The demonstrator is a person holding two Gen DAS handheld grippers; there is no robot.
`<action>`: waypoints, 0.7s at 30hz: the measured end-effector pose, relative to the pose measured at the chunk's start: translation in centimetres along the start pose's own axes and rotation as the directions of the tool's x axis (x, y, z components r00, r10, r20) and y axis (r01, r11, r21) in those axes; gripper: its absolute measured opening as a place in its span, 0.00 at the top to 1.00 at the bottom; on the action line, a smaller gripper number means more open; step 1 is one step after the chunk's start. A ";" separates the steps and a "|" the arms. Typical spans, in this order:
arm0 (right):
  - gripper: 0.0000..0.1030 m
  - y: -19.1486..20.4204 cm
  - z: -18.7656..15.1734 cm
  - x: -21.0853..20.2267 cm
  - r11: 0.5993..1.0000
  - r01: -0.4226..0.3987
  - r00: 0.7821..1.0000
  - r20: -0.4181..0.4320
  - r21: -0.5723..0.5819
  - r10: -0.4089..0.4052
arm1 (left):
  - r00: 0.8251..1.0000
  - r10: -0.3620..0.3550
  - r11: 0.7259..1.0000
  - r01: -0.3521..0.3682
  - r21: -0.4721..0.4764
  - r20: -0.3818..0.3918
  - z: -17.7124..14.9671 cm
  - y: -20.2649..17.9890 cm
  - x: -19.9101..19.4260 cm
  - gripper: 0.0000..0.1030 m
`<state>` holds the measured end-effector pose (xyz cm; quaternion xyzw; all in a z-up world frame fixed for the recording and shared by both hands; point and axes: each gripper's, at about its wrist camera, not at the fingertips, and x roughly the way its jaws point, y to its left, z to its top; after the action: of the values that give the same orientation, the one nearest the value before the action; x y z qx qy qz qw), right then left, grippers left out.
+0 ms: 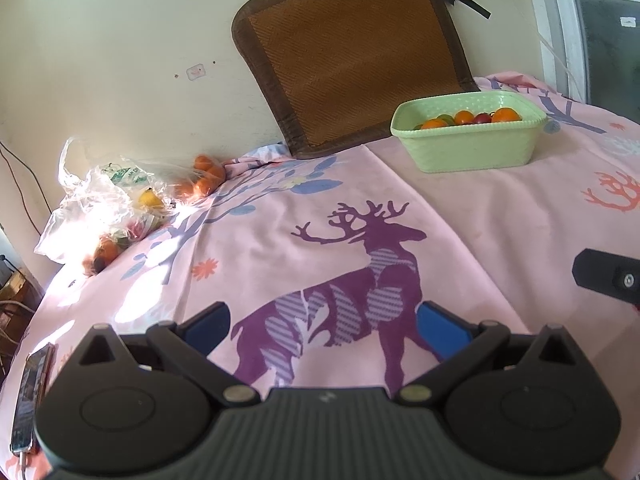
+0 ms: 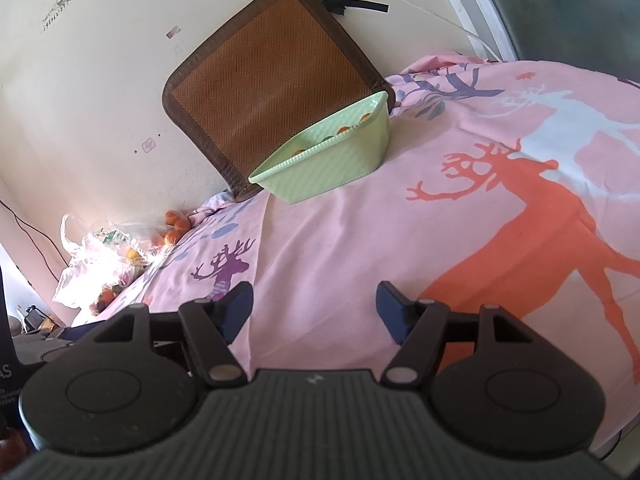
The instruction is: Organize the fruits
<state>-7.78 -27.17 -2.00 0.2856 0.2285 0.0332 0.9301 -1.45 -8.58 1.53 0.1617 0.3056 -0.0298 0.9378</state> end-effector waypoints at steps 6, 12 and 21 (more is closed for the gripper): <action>0.32 0.0 0.0 0.0 1.000 -0.001 1.000 0.001 -0.002 0.001 | 1.000 -0.011 1.000 0.011 0.005 0.004 0.1 -0.1 -0.3 0.00; 0.32 0.0 0.0 0.0 1.000 -0.001 1.000 0.002 -0.002 0.001 | 1.000 -0.021 1.000 0.021 0.004 0.004 0.1 -0.2 -0.5 0.00; 0.32 -0.1 0.1 -0.2 1.000 0.000 1.000 0.011 -0.008 0.001 | 1.000 -0.031 1.000 0.031 -0.002 0.002 0.1 -0.2 -0.6 0.00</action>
<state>-7.88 -27.34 -1.88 0.2819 0.2233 0.0329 0.9325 -1.90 -8.82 1.91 0.1560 0.3072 -0.0442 0.9377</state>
